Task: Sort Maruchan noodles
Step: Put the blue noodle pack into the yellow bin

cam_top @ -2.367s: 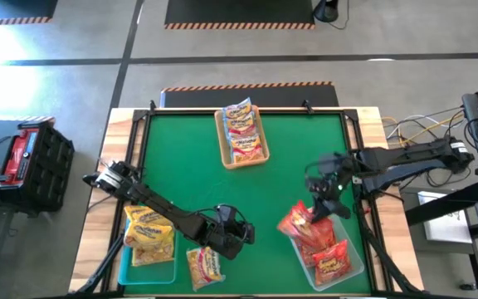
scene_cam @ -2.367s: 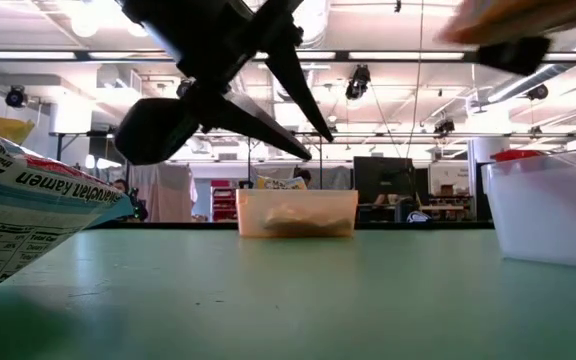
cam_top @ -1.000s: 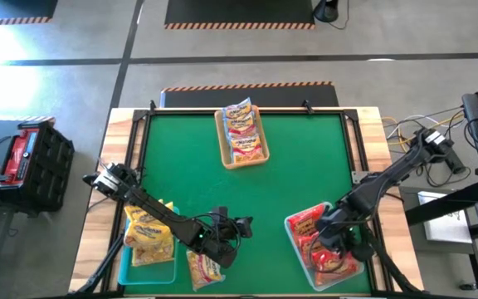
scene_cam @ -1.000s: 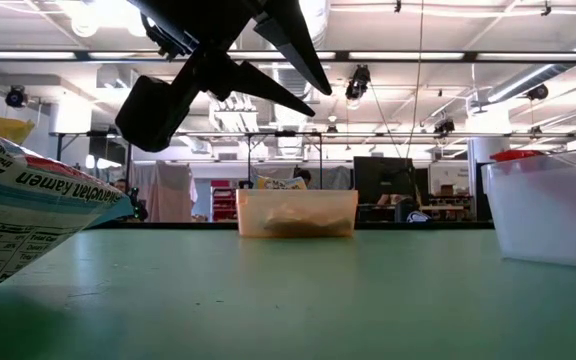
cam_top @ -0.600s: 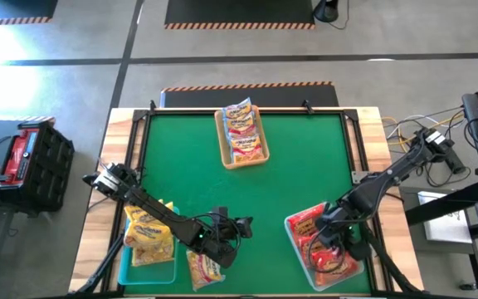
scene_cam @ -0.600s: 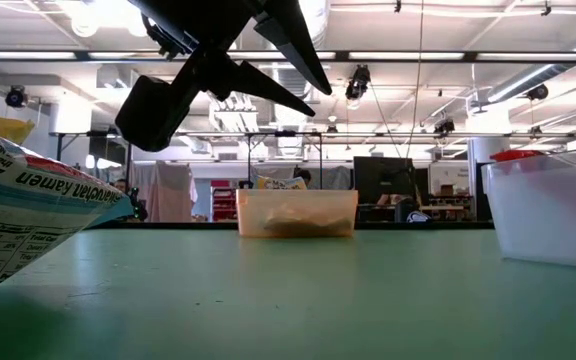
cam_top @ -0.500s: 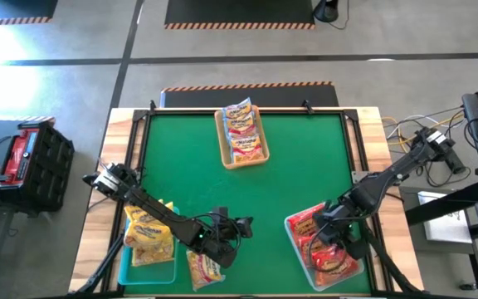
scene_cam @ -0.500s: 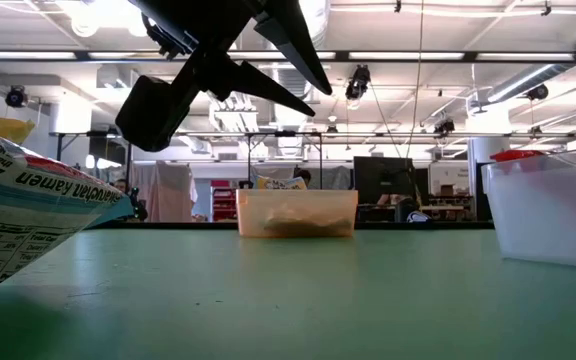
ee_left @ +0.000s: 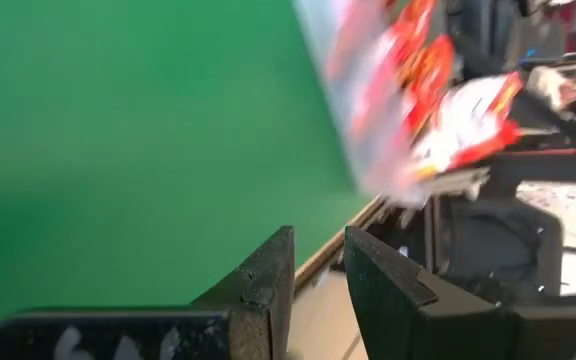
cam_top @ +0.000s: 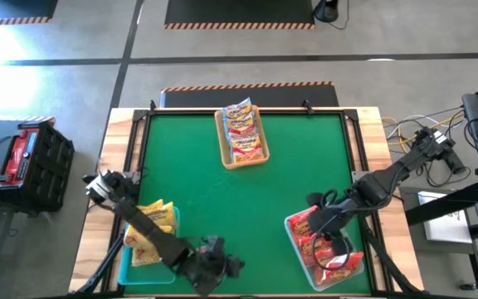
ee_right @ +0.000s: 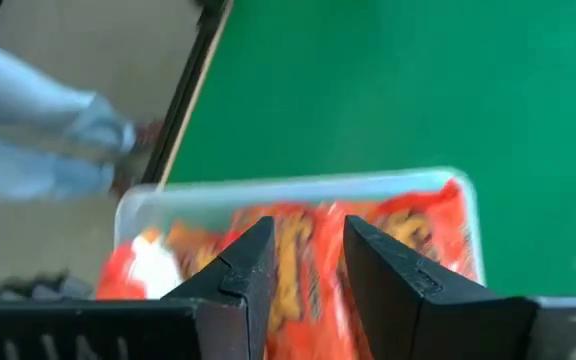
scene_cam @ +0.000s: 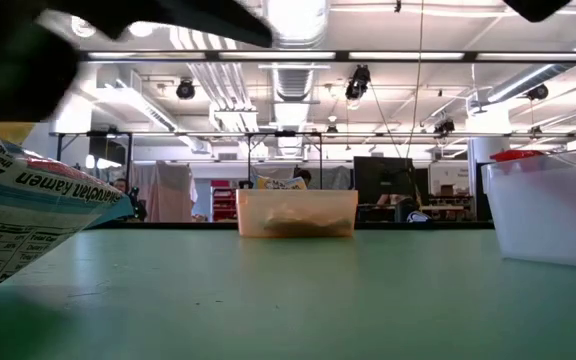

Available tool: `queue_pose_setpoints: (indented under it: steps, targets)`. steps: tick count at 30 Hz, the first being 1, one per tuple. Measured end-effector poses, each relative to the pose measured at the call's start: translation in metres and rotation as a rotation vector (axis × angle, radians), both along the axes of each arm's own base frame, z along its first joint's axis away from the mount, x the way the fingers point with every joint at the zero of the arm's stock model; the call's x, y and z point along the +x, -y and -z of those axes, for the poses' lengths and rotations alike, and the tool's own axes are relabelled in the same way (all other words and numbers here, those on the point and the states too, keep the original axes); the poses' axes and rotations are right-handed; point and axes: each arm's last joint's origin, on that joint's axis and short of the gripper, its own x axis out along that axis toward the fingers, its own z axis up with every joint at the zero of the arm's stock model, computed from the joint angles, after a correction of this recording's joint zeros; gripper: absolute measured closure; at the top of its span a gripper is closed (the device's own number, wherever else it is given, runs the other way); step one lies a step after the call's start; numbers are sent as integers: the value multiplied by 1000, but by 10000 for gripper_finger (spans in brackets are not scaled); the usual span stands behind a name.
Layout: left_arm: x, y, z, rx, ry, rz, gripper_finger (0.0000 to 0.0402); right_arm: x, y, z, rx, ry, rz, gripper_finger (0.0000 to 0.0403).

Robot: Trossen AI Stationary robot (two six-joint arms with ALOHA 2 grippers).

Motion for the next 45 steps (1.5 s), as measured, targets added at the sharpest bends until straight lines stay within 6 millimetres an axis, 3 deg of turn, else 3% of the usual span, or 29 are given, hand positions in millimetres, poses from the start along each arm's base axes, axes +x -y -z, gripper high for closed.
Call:
queue_pose_setpoints:
  steps: [5, 11, 15, 19, 25, 28, 36, 40, 45]
  targets:
    - [-30, 26, 5, -46, -41, 5, 327, 12, -6, -4, 47, 68, 98, 300]
    - [-44, 39, 0, -2, -19, 56, 327, 29, -17, 0, 121, 150, 112, 305]
    - [-48, 42, -4, 140, -23, 195, 327, 43, -26, 9, 142, 178, 126, 303]
    - [-44, 46, -24, 318, -17, 367, 327, 55, -31, 21, 90, 167, 241, 303]
    - [-52, 42, -56, 472, -289, 430, 327, 67, -36, 24, 55, 116, 324, 303]
    - [-61, 45, -63, 498, -422, 444, 327, 68, -37, 24, 44, 73, 353, 303]
    - [-54, 60, -35, 483, -610, 502, 327, 64, -33, 26, -12, 35, 372, 303]
    - [-57, 55, -19, 482, -759, 415, 327, 61, -31, 28, -32, 20, 375, 303]
    - [-59, 50, -16, 476, -822, 321, 327, 61, -31, 26, -23, 12, 389, 305]
